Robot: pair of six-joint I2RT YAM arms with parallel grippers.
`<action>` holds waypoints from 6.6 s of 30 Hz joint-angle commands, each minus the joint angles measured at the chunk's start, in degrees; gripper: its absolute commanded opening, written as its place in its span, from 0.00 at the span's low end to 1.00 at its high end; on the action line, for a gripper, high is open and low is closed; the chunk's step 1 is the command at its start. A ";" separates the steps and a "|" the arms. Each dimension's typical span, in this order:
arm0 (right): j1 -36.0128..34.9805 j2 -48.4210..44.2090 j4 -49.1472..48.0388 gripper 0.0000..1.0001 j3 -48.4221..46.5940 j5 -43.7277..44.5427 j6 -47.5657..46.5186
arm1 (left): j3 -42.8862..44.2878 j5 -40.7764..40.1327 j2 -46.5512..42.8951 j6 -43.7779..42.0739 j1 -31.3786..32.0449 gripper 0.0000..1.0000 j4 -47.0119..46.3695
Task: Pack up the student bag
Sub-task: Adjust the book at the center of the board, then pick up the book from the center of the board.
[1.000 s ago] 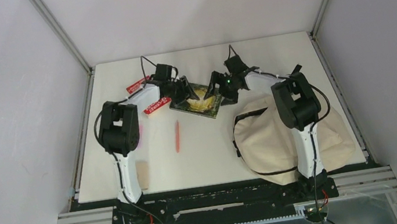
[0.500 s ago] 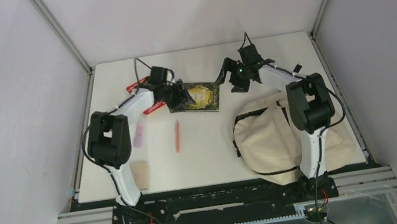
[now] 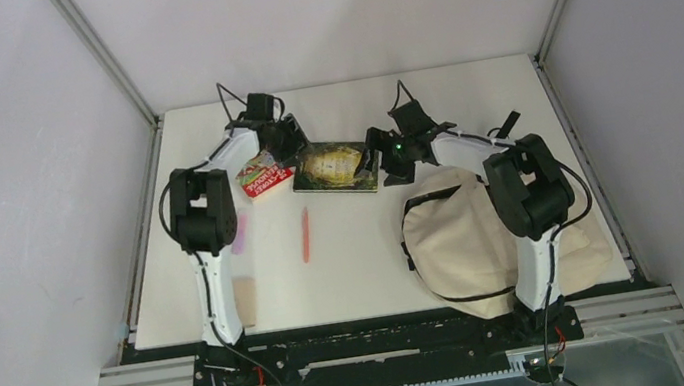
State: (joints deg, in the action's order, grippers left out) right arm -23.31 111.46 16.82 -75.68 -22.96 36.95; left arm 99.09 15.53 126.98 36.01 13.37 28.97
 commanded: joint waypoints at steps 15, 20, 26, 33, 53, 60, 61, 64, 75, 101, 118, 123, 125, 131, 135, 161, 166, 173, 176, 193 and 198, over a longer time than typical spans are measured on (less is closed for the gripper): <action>0.44 2.45 -4.02 0.98 -0.54 -2.66 2.15 | 4.99 -12.83 0.06 -6.21 -0.53 0.63 3.85; 0.54 2.32 -3.72 0.98 -0.54 -2.53 1.91 | 7.48 -12.48 3.29 -7.80 -0.52 0.63 5.86; 1.37 2.17 -4.78 0.98 -0.67 -2.85 2.46 | 5.02 -4.35 3.49 -6.91 1.04 0.61 5.81; 2.43 8.32 -0.66 0.99 -10.42 -3.60 1.31 | -9.85 3.40 -5.07 -3.15 4.85 0.61 -0.77; 9.18 12.00 6.99 1.00 -32.85 -4.04 -0.90 | -25.65 -1.11 -27.76 -3.68 12.38 0.62 0.10; 6.32 -2.76 1.85 0.99 -6.84 0.62 2.15 | -18.14 -2.88 -22.81 -5.56 7.12 0.65 1.53; 5.29 -3.42 2.34 0.99 -5.15 1.75 2.68 | -16.78 -2.86 -21.27 -5.69 6.25 0.66 1.65; 2.01 -3.23 3.56 0.99 -2.30 4.41 4.73 | -12.65 -1.89 -16.71 -6.02 3.87 0.67 1.91; -1.78 3.64 -0.61 0.95 -2.08 5.57 14.59 | -0.08 0.40 -2.75 -10.35 2.78 0.68 8.34; -2.45 14.70 -7.39 0.68 -5.30 0.15 21.48 | -17.04 35.45 -13.41 8.90 2.81 0.66 -22.16; -1.87 16.23 -9.87 0.68 -4.67 -2.92 22.64 | -27.80 40.50 -13.57 24.52 3.90 0.65 -46.58; -1.15 16.13 -11.04 0.68 -4.06 -3.79 22.81 | -28.19 41.05 -13.46 23.88 5.36 0.64 -46.48; -1.04 16.17 -11.31 0.68 -3.99 -4.11 22.90 | -28.12 41.06 -13.03 24.01 6.03 0.63 -46.49; -0.69 16.03 -11.54 0.69 -4.00 -4.67 22.83 | -28.20 40.86 -11.50 23.77 8.24 0.60 -46.18; -0.51 15.85 -11.46 0.69 -3.91 -4.85 22.47 | -28.50 40.53 -10.99 23.25 9.03 0.57 -45.73; -0.46 17.02 -23.04 0.69 -3.74 -15.77 21.66 | -25.61 43.62 -9.55 23.41 12.91 0.37 -44.17; -0.51 16.63 -23.28 0.69 -3.72 -16.51 21.12 | -24.90 43.12 -8.48 23.57 14.00 0.38 -43.80; -0.42 16.31 -22.35 0.69 -3.77 -16.48 20.29 | -22.03 39.95 -8.64 14.72 14.69 0.43 -31.73; -0.62 16.42 -22.55 0.70 -3.77 -16.50 20.44 | -19.83 38.95 -8.46 10.85 15.27 0.47 -25.44; -0.49 16.51 -22.71 0.72 -3.71 -17.34 19.57 | -17.88 39.14 -7.52 6.44 15.90 0.43 -19.88; -0.44 16.26 -22.25 0.72 -3.71 -17.16 19.40 | -17.81 37.74 -7.98 6.35 15.90 0.33 -18.89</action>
State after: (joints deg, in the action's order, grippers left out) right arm -18.02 126.39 -3.31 -79.40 -36.51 55.57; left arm 80.42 43.62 119.02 43.03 23.20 6.85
